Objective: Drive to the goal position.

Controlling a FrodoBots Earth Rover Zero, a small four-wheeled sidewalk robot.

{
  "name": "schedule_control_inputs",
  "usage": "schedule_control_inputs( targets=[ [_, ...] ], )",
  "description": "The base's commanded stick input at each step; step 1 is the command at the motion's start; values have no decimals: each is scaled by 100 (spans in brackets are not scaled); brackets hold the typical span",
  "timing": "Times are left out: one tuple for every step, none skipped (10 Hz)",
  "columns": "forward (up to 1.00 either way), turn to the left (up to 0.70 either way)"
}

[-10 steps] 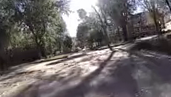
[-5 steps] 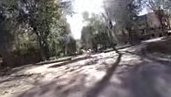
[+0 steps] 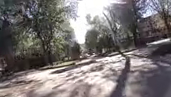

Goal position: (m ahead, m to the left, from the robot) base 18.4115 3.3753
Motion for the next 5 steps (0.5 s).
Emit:
schedule_control_inputs(
  targets=[
    [100, 6],
    [100, 6],
    [100, 6],
    [100, 6],
    [100, 6]
  ],
)
